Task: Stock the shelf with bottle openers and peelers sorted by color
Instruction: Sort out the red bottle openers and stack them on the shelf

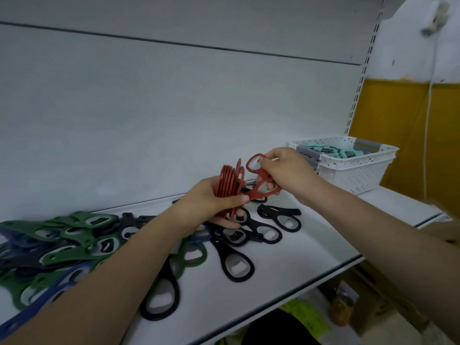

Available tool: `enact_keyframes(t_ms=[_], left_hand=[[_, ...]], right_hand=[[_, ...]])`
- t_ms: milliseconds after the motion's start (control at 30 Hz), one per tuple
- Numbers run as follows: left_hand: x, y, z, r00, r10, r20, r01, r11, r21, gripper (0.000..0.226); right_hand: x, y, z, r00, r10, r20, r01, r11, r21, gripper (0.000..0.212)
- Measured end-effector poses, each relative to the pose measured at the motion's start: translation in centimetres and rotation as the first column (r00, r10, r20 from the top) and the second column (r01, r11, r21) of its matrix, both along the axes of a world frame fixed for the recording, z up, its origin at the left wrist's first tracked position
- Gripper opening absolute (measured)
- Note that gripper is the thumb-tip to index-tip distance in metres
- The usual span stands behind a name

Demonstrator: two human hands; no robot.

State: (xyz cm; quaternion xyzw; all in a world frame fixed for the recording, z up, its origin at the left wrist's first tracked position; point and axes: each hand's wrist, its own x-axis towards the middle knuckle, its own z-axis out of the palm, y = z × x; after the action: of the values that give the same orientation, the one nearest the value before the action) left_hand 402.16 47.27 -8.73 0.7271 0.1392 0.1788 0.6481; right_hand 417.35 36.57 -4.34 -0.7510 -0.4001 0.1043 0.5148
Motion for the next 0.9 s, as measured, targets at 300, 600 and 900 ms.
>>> enact_keyframes(t_ms=[300,600,900], left_hand=[[-0.2,-0.6,0.3,0.998,0.019,-0.063,-0.013,0.997,0.079,0.026],[-0.5,0.4,0.5,0.994,-0.034,0.102,0.073,0.911,-0.405,0.032],[-0.2,1.2,0.3,0.986,0.093,0.138,-0.008,0.855,-0.518,0.038]], right_hand=[[0.0,1.9,2.8,0.991,-0.098,-0.095,0.115,0.976,0.185,0.019],[1.1,1.1,0.7,0.840,0.322,-0.436,-0.298,0.946,0.124,0.016],[7.0,2.1,-2.7,0.739,0.049,0.672,0.216,0.928,-0.305,0.017]])
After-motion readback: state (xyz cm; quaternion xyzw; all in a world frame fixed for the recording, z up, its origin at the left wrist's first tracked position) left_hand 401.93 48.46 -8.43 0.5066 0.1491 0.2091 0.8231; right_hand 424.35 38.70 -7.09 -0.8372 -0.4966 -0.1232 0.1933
